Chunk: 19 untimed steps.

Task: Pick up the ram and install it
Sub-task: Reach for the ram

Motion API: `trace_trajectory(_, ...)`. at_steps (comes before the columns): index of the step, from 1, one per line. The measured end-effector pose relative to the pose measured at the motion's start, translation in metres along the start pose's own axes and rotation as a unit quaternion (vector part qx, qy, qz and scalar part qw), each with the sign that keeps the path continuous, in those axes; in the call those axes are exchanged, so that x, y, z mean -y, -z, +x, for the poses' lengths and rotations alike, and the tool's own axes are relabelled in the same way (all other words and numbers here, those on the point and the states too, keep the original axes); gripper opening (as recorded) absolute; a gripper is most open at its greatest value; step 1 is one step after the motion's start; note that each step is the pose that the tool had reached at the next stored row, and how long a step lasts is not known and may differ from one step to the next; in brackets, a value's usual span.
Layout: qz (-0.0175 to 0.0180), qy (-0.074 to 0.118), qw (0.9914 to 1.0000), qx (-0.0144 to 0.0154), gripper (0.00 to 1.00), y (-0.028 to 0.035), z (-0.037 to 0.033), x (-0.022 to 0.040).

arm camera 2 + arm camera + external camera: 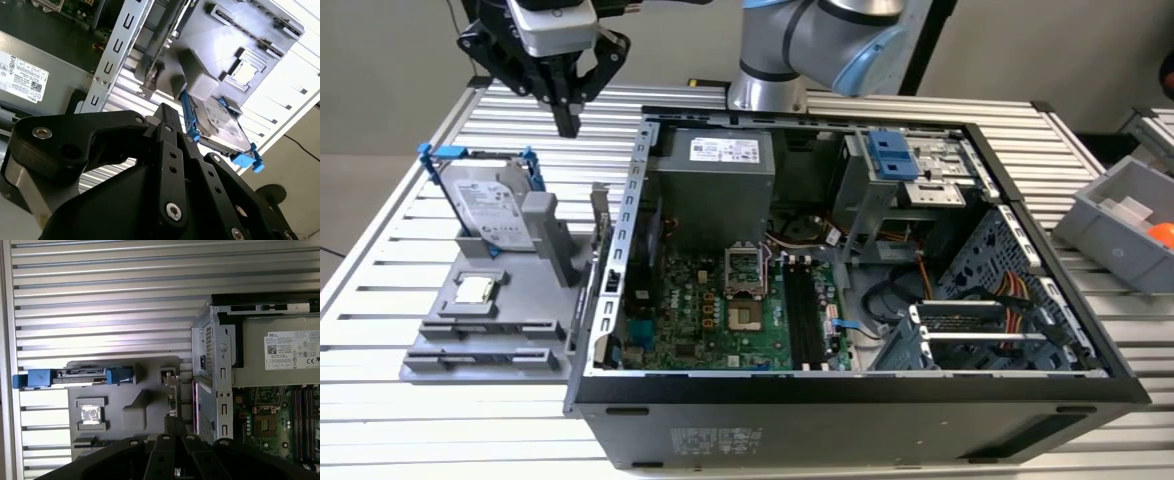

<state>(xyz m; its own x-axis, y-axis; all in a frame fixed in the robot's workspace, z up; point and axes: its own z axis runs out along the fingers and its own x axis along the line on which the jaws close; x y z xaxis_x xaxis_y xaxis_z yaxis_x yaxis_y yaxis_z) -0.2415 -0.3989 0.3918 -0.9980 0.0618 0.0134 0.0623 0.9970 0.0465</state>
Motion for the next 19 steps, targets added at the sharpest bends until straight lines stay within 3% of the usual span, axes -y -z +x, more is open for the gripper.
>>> trace_trajectory(7, 0.0001, 0.006, 0.99998, -0.0003, 0.0, -0.0001, 0.0114, 0.0007)
trace_trajectory(19, 0.0002, 0.017, 0.99986, 0.0, 0.0, -0.0006, 0.0191, 0.0002)
